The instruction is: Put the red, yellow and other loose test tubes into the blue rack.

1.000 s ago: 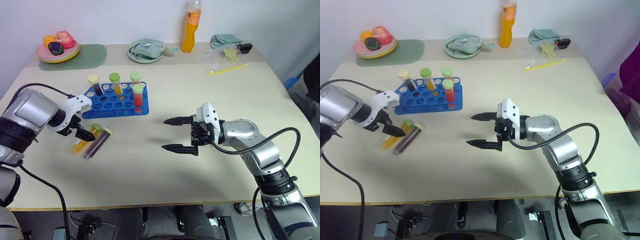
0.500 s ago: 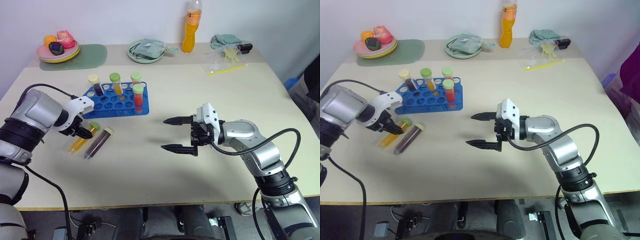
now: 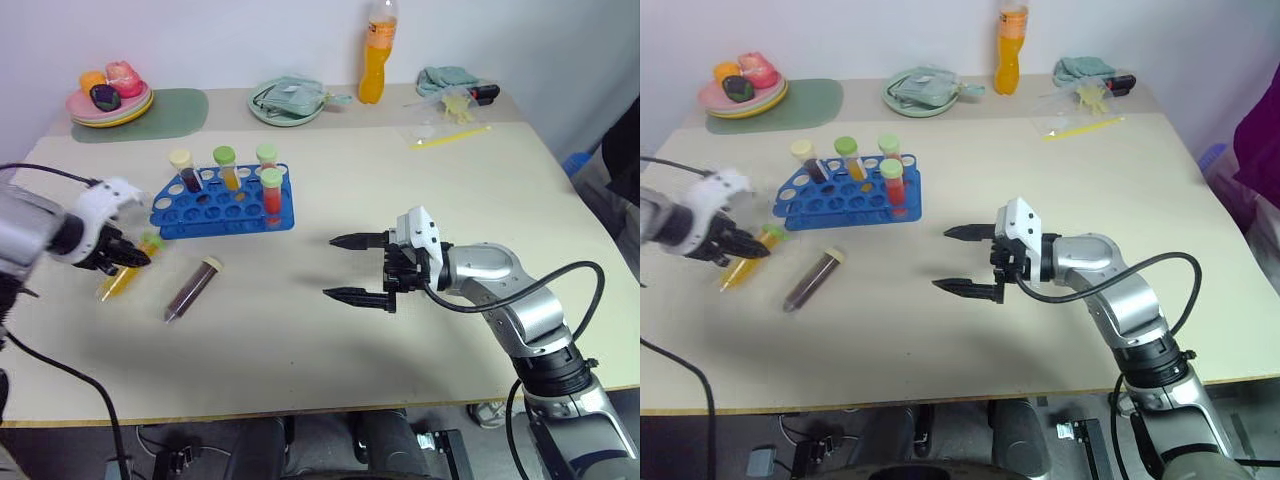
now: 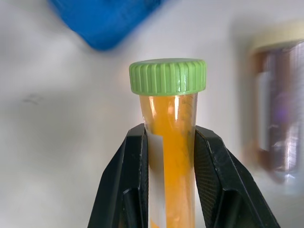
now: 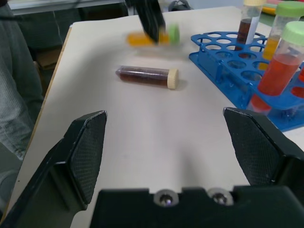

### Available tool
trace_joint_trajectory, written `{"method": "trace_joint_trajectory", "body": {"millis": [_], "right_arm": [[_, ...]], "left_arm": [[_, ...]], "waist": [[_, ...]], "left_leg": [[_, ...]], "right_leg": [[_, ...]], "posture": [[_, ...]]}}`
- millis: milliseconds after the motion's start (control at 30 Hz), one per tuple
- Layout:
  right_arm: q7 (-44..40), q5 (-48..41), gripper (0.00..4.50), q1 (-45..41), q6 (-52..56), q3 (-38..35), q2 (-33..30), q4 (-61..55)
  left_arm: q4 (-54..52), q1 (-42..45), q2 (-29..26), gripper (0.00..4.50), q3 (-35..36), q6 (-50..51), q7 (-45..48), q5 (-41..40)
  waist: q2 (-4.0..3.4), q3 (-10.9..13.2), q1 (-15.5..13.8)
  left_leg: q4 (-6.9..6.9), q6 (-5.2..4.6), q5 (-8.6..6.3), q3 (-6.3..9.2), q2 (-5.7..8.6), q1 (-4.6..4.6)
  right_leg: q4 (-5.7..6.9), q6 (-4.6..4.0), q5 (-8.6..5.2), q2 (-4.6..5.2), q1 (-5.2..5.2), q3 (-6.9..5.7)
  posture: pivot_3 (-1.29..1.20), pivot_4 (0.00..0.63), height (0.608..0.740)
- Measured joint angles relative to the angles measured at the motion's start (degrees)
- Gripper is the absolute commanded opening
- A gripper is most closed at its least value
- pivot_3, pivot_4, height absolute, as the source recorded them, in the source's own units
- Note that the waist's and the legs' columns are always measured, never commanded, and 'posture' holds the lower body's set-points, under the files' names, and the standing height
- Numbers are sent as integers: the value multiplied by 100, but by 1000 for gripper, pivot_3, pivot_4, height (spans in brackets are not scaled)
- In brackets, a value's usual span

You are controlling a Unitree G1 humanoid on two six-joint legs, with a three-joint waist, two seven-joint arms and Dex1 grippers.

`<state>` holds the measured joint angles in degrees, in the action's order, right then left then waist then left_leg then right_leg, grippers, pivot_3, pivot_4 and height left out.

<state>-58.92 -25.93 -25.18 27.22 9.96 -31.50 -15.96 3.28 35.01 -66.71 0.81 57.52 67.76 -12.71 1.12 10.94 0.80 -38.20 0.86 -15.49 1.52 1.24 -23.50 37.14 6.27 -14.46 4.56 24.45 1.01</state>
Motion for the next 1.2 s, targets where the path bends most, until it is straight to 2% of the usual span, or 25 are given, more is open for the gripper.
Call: {"method": "trace_joint_trajectory", "body": {"millis": [33,100,167,200,267,367,433,467,600,767,1200], "right_arm": [[42,-9,4346,-6,7,-9,18,-2],[141,-18,4346,-15,11,-30,108,-9],[270,-20,4346,-34,16,-42,238,8],[359,-21,4346,-77,28,-60,342,58],[537,-20,4346,-195,39,-88,564,179],[709,-9,4346,-369,37,-94,776,340],[751,-3,4346,-415,37,-89,799,404],[765,-3,4346,-417,37,-91,798,406],[808,0,4346,-417,46,-116,783,414],[849,9,4346,-385,92,-122,726,391],[1006,-1,4346,-247,125,-154,618,274]], "left_arm": [[-453,-306,311,754,757,-278,-206,-152],[-1303,-679,993,754,1800,-704,-705,-382],[-1938,-744,1616,754,2251,-843,-1319,-501],[-2251,-702,2098,754,2397,-886,-1819,-519],[-2612,-707,3018,754,2180,-1257,-2958,-132],[-2508,-941,4570,754,1299,-2444,-4631,754],[-2199,-1107,5274,754,932,-3191,-5321,1047],[-2012,-1196,5455,754,827,-3542,-5575,1181],[-1039,-1327,5847,754,675,-4757,-6178,1391],[-232,-1187,5845,754,670,-5677,-6542,1554],[154,-1119,5910,754,534,-6075,-6301,1321]], "waist": [[1,0,-35],[8,-5,-78],[9,-5,-115],[8,-6,-136],[10,-9,-159],[21,-16,-165],[23,-16,-153],[22,-16,-136],[21,-16,-105],[21,-16,-141],[21,-16,-149]], "left_leg": [[-5,-1,-1,3,1,-1],[-10,0,-1,4,2,1],[-13,1,0,4,4,3],[-14,1,0,3,7,6],[-15,3,1,4,12,11],[-15,2,0,4,20,6],[-15,-1,-1,2,21,-2],[-11,-1,-1,-2,20,-1],[-3,2,1,-3,12,1],[-5,2,0,-3,17,1],[-6,1,0,-2,19,2]], "right_leg": [[0,0,0,6,-5,-5],[-3,-1,3,10,-13,-5],[5,-1,4,7,-13,-5],[9,0,4,8,-14,-4],[13,1,5,8,-21,-3],[5,8,11,11,-20,-2],[2,8,11,12,-10,0],[3,8,11,11,-4,4],[7,7,10,0,3,4],[5,7,11,6,-1,3],[5,7,11,6,-4,1]], "posture": [[0,150,729],[0,150,729],[0,150,729],[0,150,729],[0,150,729],[0,150,729],[0,150,729],[0,150,729],[0,150,729],[0,150,729],[0,150,729]]}}
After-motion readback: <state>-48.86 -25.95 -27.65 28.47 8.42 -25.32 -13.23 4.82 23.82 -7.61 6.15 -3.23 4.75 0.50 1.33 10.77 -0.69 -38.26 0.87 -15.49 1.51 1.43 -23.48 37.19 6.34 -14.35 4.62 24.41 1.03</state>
